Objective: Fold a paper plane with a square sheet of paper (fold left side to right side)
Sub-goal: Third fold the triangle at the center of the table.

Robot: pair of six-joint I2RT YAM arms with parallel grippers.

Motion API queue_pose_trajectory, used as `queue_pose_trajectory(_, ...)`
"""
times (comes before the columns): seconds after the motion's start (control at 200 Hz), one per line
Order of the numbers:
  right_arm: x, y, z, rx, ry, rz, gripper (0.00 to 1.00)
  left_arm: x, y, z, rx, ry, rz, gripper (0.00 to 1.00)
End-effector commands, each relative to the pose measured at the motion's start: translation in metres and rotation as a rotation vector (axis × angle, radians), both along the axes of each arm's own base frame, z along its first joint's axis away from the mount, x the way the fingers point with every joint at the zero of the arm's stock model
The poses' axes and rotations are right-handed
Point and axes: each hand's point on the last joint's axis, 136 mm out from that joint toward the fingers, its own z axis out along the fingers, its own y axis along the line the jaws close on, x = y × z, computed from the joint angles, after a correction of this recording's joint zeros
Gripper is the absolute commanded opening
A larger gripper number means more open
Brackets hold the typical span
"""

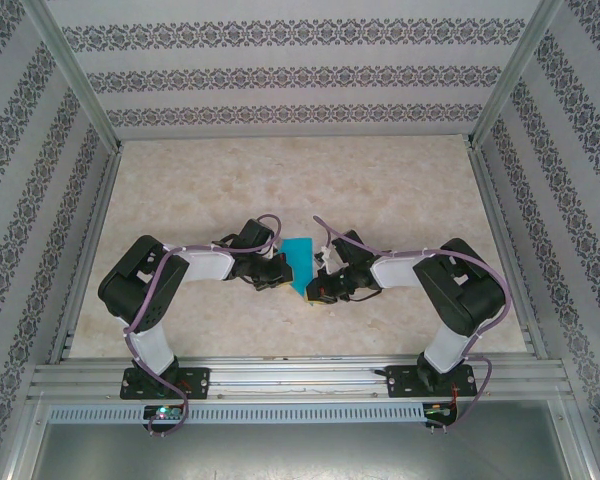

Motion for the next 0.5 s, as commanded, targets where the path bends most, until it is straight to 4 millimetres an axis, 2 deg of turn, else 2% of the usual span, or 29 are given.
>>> queue_pose_trajectory(0.0, -0.005, -0.003, -0.009, -0.047, 0.013, 0.014, 0.05, -0.017, 0.02, -0.036, 0.12, 0.092, 0.033, 0.04)
queue_pose_trajectory(0.495, -0.03, -0.018, -0.016, -0.115, 0.076, 0.052, 0.04, -0.015, 0.025, -0.041, 0.141, 0.101, 0.048, 0.03)
